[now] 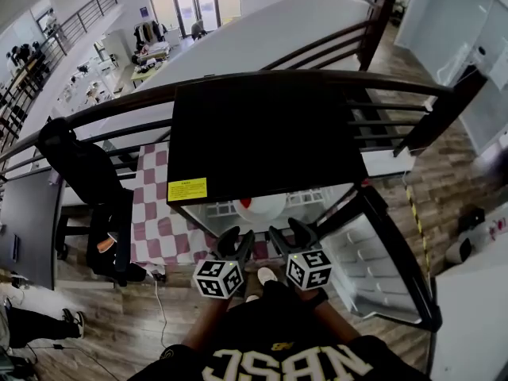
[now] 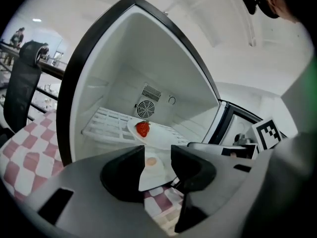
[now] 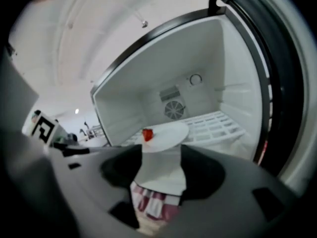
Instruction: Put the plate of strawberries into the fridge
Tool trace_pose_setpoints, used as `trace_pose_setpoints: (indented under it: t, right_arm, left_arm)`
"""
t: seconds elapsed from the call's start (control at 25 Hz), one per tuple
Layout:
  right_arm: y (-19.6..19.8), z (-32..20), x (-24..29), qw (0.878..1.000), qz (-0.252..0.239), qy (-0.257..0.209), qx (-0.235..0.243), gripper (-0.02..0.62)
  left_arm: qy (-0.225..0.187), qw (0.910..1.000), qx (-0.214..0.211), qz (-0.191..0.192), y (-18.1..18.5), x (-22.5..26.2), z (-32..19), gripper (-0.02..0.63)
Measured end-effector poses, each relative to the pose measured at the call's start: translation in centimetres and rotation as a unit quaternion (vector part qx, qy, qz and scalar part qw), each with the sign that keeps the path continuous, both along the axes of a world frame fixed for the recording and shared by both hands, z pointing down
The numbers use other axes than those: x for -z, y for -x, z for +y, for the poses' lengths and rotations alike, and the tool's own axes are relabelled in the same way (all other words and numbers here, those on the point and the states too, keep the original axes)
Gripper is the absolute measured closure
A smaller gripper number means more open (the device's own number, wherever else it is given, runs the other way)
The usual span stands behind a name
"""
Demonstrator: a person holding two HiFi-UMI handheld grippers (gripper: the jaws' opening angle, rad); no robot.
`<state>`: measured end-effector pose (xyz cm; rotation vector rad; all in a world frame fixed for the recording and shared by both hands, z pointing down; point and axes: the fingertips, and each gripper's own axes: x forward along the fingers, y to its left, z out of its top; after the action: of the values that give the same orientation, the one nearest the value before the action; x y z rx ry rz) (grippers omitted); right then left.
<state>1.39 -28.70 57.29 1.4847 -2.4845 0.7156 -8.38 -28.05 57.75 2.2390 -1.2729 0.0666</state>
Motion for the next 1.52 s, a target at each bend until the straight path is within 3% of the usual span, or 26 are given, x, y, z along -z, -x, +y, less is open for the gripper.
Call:
trace_pose_setpoints:
  t: [0.24, 0.48, 1.52]
  right_arm:
    - [0.4, -0.1, -0.5, 0.998, 0.06, -0.018, 0.009, 0.439]
    - [1.1, -0.8, -1.2, 0.996, 0.085, -0.013, 0.021, 0.543]
    - [2.8, -5.5, -1.7, 0.995, 0.085, -0.024, 0.054, 0.554]
  left_arm:
    - [-0.028, 0.998, -0.001, -0.057, -0.1, -0.2, -0.4, 0.509]
    - [-0.01, 0.9964, -0.007, -0.084, -0.5, -1.3, -1.1, 0.571]
    - [-0.014, 0.9973, -0.007, -0.072, -2.3, -1.3, -5.6, 0.586]
